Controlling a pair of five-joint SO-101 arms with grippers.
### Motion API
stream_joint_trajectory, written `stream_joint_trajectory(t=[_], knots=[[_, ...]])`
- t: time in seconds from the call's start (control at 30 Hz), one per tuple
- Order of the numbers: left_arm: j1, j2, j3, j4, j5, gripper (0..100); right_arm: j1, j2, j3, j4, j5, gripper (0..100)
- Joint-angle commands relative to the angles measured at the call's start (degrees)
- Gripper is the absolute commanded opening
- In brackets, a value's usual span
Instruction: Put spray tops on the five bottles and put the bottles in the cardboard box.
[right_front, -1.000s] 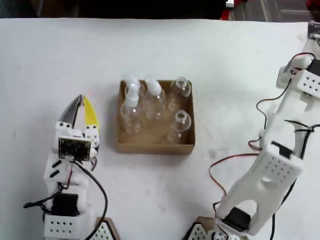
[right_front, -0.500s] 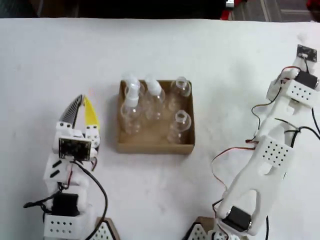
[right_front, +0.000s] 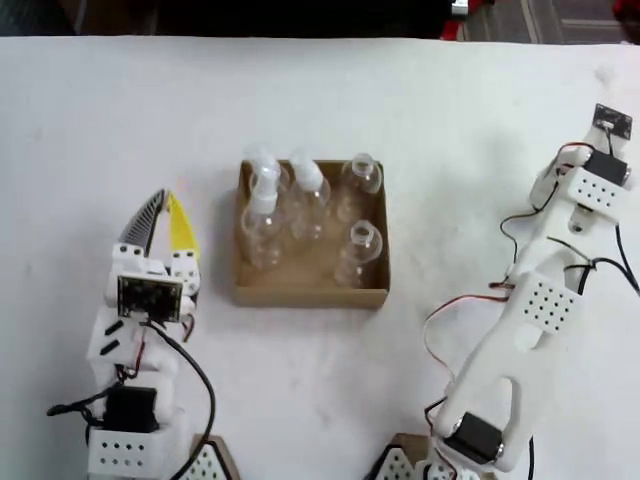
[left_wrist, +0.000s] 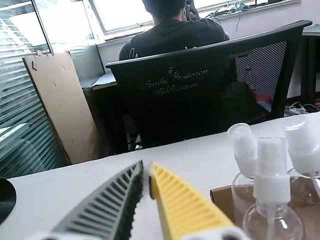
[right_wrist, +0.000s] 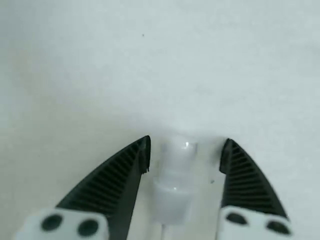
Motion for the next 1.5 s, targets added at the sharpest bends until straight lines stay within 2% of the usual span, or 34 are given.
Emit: stream_joint_trajectory(t=[0.0,0.23,0.4,0.7,0.97,1.33,1.47], knots=[[0.75,-1.19,-0.35,-0.26,-0.44,2,0.22,-1.54,-2.64,0.04,-0.44,12.8],[0.75,-1.19,-0.35,-0.26,-0.44,2,0.13,-1.54,-2.64,-0.40,-0.62,11.2],[2.42,-1.19,-0.26,-0.26,-0.53,2,1.19,-3.12,-5.63,1.89,-0.26,1.1],[2.51,-1.10,-0.26,-0.26,-0.53,2,1.19,-3.47,-18.02,11.12,-0.09,2.6],[2.24,-1.10,-0.26,-0.26,-0.53,2,1.54,-8.66,-18.02,13.32,-0.09,2.6],[2.15,-1.10,-0.26,-0.26,-0.53,2,0.31,-27.56,-17.32,14.20,-0.09,2.6],[2.15,-1.10,-0.26,-0.26,-0.53,2,0.31,-36.97,-11.25,14.20,-0.09,2.6]])
